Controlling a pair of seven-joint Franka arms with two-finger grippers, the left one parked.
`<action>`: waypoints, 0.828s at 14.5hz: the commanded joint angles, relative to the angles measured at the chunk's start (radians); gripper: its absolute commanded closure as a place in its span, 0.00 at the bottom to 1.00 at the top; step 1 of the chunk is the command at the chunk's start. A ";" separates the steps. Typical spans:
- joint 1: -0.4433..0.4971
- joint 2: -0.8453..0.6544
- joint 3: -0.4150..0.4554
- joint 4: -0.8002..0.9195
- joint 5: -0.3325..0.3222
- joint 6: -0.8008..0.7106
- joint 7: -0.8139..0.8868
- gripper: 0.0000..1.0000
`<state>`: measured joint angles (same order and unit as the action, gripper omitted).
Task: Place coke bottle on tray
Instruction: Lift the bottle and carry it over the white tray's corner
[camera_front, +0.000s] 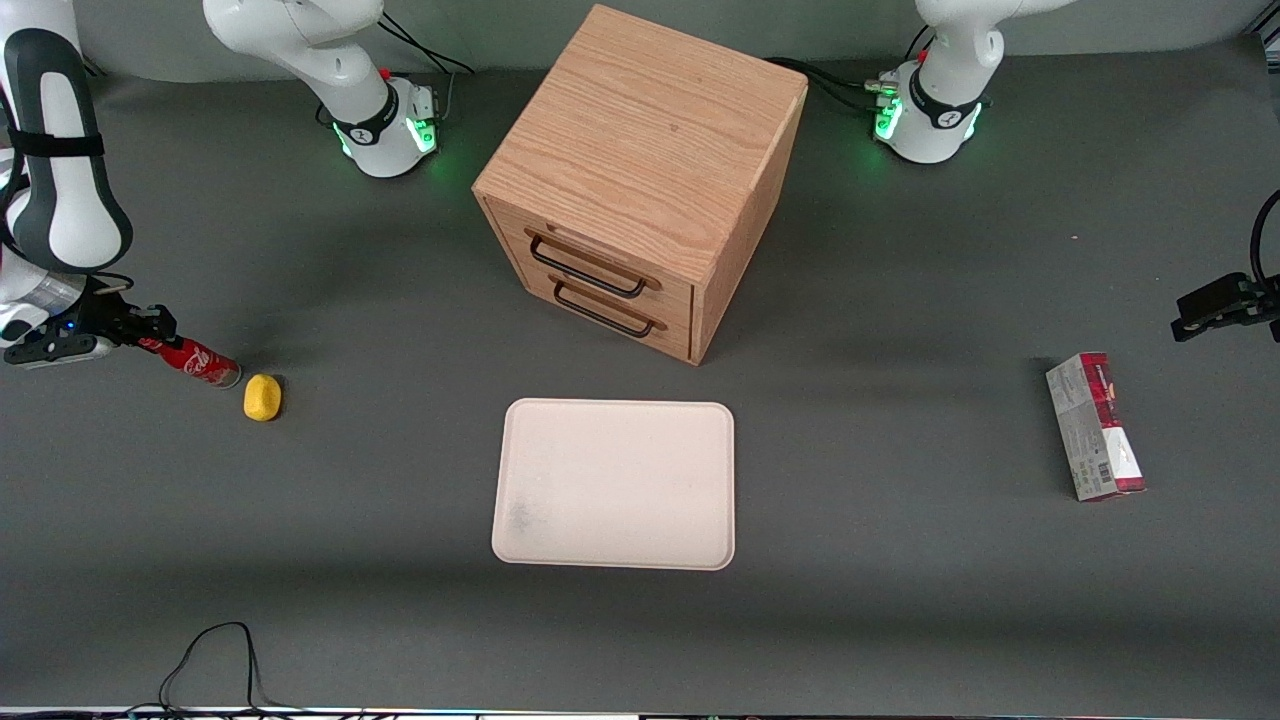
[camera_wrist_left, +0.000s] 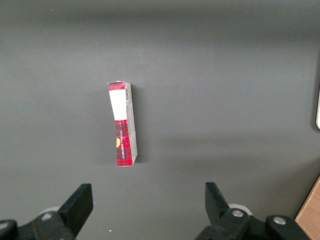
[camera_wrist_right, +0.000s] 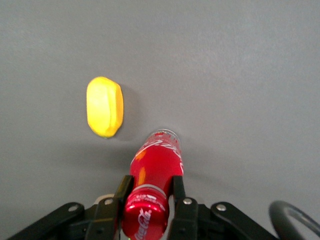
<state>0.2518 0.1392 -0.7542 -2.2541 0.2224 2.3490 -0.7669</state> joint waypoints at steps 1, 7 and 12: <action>0.012 0.000 0.045 0.192 0.005 -0.260 0.100 1.00; 0.012 0.019 0.312 0.649 -0.097 -0.654 0.492 1.00; 0.010 0.231 0.527 1.116 -0.092 -0.848 0.704 1.00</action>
<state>0.2759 0.2062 -0.2819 -1.3987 0.1380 1.6015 -0.1383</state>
